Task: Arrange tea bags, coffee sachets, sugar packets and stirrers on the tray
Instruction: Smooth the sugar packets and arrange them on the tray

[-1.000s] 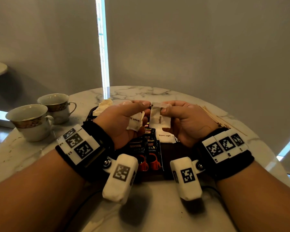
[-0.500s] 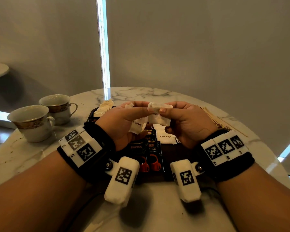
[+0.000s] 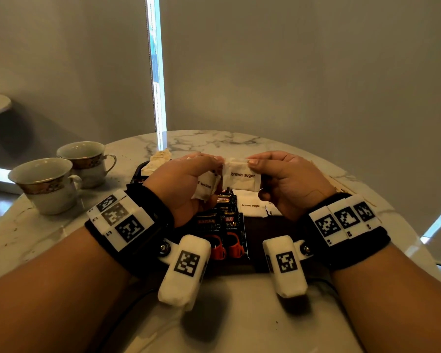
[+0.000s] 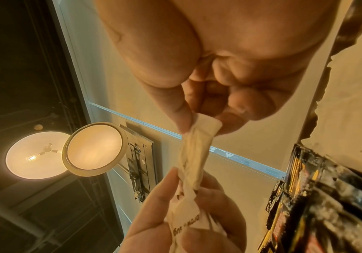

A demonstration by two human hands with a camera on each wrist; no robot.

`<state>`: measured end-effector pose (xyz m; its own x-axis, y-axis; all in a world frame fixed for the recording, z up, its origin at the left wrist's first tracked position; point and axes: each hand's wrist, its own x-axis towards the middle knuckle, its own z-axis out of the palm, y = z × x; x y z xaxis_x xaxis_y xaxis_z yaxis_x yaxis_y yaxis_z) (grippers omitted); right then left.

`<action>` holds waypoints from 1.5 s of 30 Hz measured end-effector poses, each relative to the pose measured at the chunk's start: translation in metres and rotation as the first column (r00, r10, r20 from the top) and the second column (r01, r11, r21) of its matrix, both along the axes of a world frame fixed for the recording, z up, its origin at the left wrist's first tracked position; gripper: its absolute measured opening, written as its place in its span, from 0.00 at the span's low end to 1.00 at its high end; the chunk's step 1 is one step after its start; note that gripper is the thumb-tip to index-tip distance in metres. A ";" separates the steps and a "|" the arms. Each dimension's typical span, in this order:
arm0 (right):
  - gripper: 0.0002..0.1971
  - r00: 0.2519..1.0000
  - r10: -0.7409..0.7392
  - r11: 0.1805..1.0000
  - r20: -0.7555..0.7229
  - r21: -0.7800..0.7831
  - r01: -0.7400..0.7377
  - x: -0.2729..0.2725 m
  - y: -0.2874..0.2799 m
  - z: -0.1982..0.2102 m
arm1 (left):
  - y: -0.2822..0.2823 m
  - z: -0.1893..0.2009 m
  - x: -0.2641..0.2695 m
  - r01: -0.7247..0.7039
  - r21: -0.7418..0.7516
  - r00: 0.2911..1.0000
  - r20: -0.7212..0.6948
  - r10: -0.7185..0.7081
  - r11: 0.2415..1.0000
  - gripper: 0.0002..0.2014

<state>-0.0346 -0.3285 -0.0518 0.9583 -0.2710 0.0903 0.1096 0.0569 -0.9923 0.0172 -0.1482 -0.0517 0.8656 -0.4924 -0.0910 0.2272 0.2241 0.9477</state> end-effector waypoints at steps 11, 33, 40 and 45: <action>0.07 0.904 -0.020 1.000 -0.426 -0.025 0.010 0.011 -0.043 -0.019 | 0.003 -0.001 0.005 -0.015 -0.057 0.999 -0.051 0.013 0.998 0.06; 0.10 0.842 -0.069 0.919 -0.535 -0.362 -0.155 0.007 -0.042 -0.014 | 0.002 0.000 0.004 -0.018 -0.052 0.998 -0.065 0.015 0.998 0.06; 0.10 0.858 -0.126 0.894 -0.498 -0.432 -0.120 0.005 -0.041 -0.009 | 0.001 0.000 0.003 -0.028 -0.048 0.997 -0.079 0.024 0.998 0.04; 0.11 0.842 -0.193 0.935 -0.504 -0.356 0.001 0.007 -0.044 -0.013 | 0.001 0.002 0.003 -0.026 -0.044 0.995 -0.092 0.022 0.999 0.03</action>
